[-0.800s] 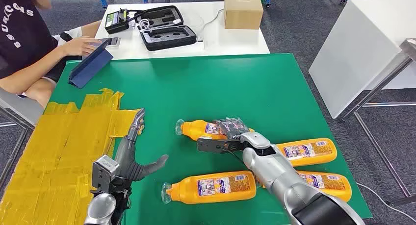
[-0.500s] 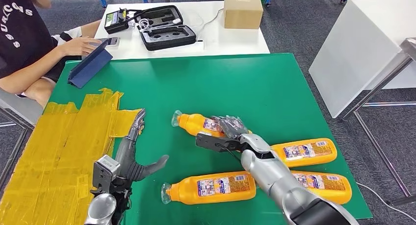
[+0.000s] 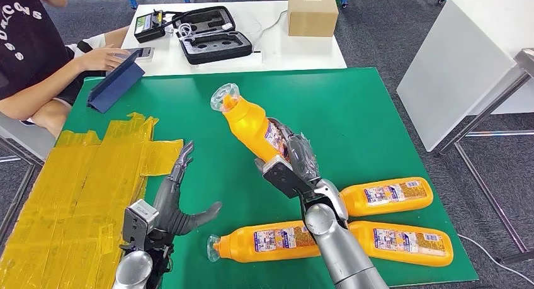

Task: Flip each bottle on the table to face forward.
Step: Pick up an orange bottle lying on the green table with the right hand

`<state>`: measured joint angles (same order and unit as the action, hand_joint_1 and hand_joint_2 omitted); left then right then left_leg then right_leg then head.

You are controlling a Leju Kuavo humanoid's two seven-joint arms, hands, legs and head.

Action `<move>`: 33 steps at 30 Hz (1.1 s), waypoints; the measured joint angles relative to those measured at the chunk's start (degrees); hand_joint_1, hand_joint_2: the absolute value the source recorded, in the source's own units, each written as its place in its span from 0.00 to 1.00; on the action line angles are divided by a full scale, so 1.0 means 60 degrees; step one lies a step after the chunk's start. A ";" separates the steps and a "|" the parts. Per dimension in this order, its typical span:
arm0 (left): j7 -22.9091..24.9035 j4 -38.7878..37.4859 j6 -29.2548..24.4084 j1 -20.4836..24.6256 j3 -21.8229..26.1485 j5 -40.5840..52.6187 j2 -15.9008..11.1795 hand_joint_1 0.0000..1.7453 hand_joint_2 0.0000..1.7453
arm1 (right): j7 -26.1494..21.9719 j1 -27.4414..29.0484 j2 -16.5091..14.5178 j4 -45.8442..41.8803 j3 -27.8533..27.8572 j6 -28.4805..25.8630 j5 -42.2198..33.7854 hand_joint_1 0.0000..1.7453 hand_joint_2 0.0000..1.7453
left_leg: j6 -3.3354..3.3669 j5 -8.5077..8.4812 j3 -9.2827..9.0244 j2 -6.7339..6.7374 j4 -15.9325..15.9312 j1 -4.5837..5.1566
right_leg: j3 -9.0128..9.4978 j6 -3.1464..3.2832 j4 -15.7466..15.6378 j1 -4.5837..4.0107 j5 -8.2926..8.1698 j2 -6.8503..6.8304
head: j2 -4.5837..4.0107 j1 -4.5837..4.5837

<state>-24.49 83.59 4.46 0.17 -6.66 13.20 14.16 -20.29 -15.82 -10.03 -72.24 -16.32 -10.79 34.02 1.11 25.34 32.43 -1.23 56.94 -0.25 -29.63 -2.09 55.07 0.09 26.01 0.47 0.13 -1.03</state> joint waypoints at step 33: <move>0.1056 -0.1476 0.2557 0.0404 -0.0346 -0.4764 -0.0163 0.00 1.00 | -0.0534 0.0788 -0.0855 0.0762 -0.1921 0.0880 -0.0460 1.00 1.00 | 0.0000 0.0000 0.0003 0.0001 -0.0003 -0.0002 | -0.0003 0.0000 0.0000 -0.0001 0.0000 0.0000 | 0.0000 0.0001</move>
<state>-18.15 74.73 19.80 2.59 -8.73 -15.39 13.18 -23.50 -11.09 -15.16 -67.67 -27.84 -5.50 31.27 1.11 25.34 32.45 -1.23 56.92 -0.26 -29.65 -2.08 55.07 0.08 26.01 0.47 0.13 -1.02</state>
